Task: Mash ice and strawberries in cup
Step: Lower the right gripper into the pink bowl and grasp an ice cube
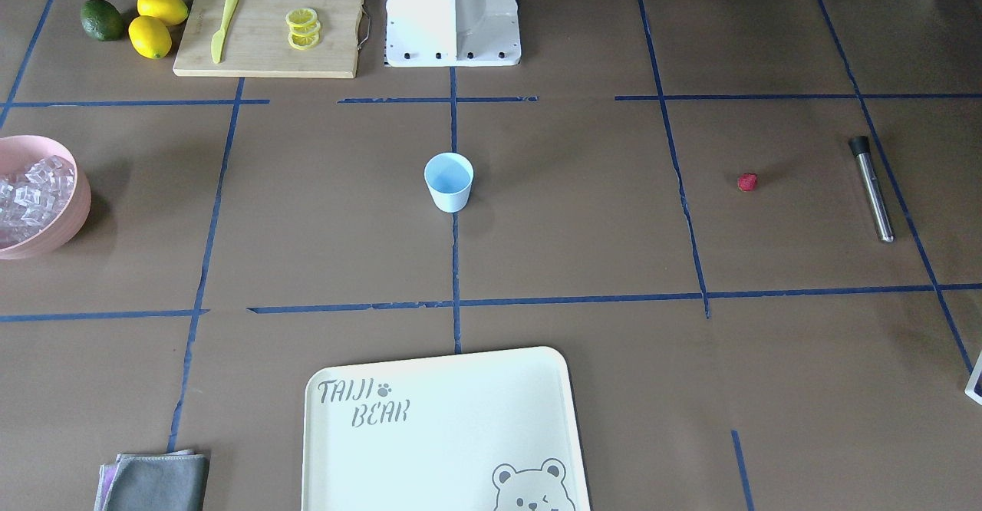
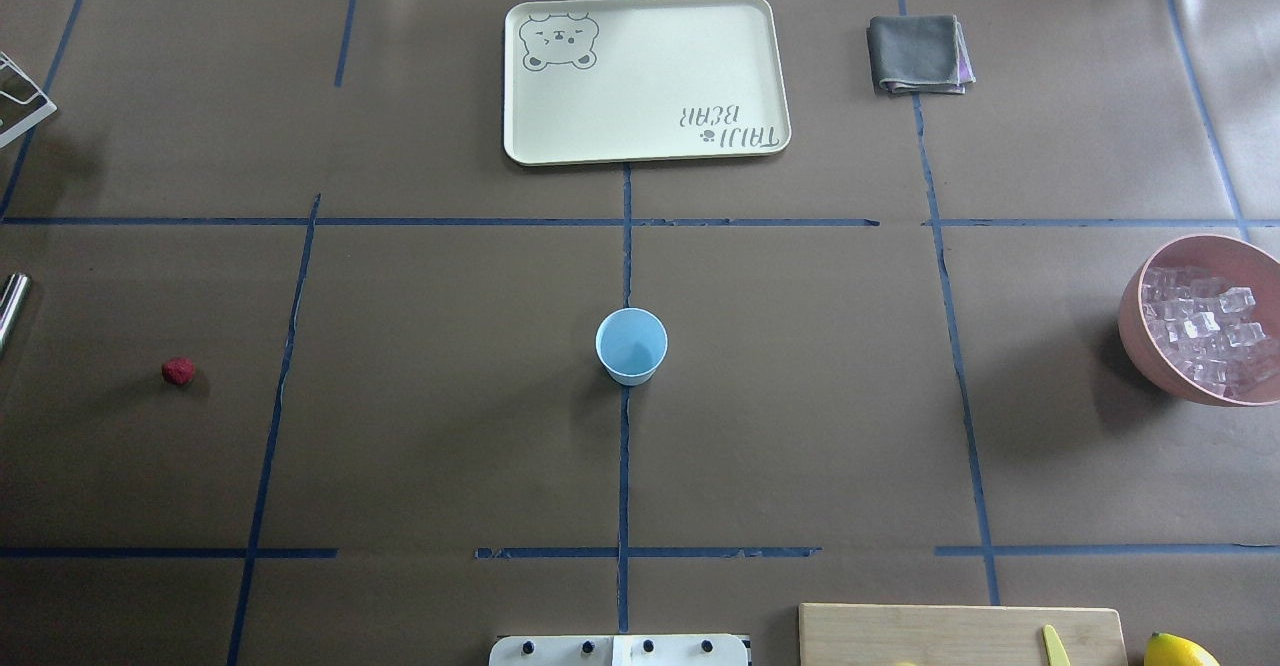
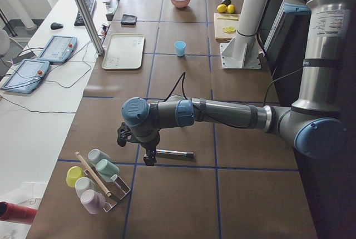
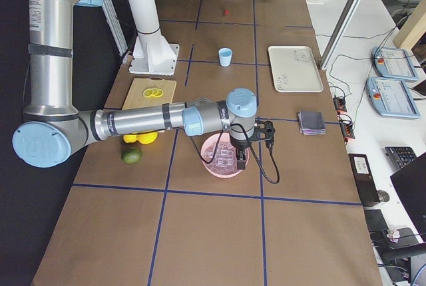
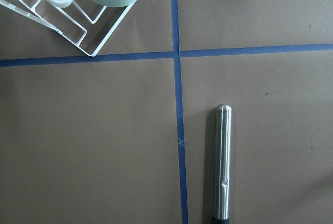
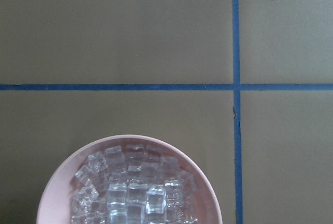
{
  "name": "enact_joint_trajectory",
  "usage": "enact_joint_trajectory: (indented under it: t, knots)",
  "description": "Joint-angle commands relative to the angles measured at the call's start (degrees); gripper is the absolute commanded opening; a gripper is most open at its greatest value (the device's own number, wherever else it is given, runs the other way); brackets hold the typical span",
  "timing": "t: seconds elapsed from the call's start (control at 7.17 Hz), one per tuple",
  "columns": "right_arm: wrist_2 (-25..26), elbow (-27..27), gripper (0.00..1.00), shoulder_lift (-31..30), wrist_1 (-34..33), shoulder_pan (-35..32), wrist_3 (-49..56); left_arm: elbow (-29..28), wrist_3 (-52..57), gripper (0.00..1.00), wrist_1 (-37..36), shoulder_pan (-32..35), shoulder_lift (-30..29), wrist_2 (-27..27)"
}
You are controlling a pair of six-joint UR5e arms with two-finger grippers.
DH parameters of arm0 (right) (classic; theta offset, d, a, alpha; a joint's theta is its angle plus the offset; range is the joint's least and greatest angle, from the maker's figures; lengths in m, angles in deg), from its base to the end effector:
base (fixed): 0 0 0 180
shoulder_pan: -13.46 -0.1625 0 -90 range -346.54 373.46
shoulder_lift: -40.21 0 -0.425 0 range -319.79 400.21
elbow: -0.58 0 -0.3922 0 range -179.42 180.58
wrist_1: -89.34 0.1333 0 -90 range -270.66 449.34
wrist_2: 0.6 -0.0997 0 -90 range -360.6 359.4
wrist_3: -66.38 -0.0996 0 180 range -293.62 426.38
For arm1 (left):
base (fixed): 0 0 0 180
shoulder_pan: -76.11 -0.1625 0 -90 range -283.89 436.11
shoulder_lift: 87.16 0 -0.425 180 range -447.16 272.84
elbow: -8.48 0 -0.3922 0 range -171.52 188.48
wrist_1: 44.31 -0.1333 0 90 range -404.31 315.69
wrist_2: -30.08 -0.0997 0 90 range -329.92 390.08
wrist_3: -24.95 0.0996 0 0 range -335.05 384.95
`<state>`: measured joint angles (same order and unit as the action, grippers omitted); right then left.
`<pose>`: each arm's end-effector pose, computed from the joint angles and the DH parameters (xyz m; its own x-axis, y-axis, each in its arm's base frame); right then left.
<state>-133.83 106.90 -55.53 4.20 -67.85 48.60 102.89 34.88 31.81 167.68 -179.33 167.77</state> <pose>-0.0049 -0.4630 0.5568 0.7041 0.0145 0.7100 -0.0728 0.9960 0.0519 -0.0732 -0.4943 0.6214 0.6650 0.0603 -0.7444 -0.0888 0.9960 0.0013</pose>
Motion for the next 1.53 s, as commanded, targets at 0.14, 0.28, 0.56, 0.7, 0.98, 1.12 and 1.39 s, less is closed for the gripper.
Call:
enact_joint_trajectory:
  t: [0.14,0.28,0.56,0.7,0.98,1.12,1.39]
  knots:
    - [0.96,2.57,0.92,-1.73,0.15,5.63,-4.45,0.24,0.00,1.00,0.00,0.00,0.06,0.03]
    - [1.57,2.22,0.87,-1.73,0.06,6.42,-3.15,0.24,0.00,1.00,0.00,0.00,0.06,0.03]
    - [1.58,0.12,0.81,-2.00,0.06,7.04,1.34,0.24,0.00,1.00,0.00,0.00,0.06,0.03]
    - [1.66,-0.32,0.77,-2.08,-0.03,8.09,1.35,0.33,0.00,1.00,0.00,0.00,0.06,0.03]
    - [1.66,-0.85,0.74,-2.61,-0.38,10.37,1.09,0.51,0.09,1.00,0.00,0.00,0.06,0.12]
    - [1.75,-1.03,0.74,-2.79,-0.47,11.60,1.00,0.59,0.09,1.00,0.09,0.00,0.06,0.12]
    - [2.80,-2.16,0.73,-2.61,-0.12,13.36,0.82,0.68,0.09,1.00,0.09,0.00,-0.03,0.12]
